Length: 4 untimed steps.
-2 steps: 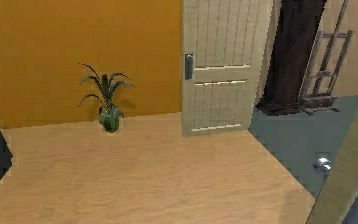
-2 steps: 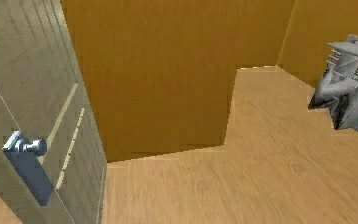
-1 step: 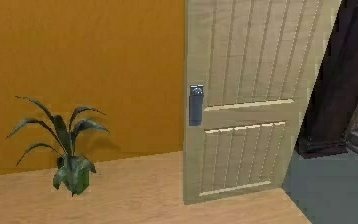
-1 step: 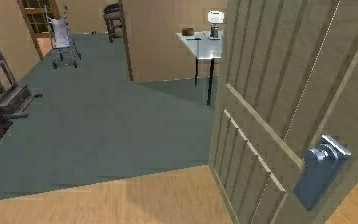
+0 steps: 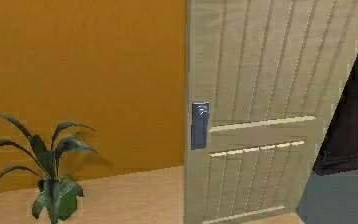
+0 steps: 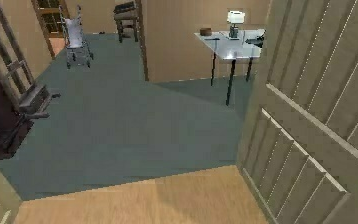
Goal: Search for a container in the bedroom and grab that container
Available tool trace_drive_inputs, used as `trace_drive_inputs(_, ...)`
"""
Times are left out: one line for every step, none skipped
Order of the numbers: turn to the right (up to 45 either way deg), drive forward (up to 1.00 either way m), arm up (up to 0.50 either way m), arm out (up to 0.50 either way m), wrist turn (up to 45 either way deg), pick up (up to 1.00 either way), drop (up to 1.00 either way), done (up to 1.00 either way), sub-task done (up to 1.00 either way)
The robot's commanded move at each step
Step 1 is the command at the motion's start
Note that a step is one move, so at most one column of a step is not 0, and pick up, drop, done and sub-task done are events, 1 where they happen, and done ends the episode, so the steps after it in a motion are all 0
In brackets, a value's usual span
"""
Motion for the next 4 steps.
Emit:
trace_drive_inputs(45.0,0.00,0.00,0.00,0.0,0.00,0.00,0.00,0.00)
trace_drive_inputs(24.0,0.00,0.00,0.00,0.0,0.00,0.00,0.00,0.00)
trace_drive_inputs(0.0,1.00,0.00,0.00,0.0,0.00,0.00,0.00,0.00)
trace_drive_inputs(0.0,1.00,0.00,0.00,0.0,0.00,0.00,0.00,0.00)
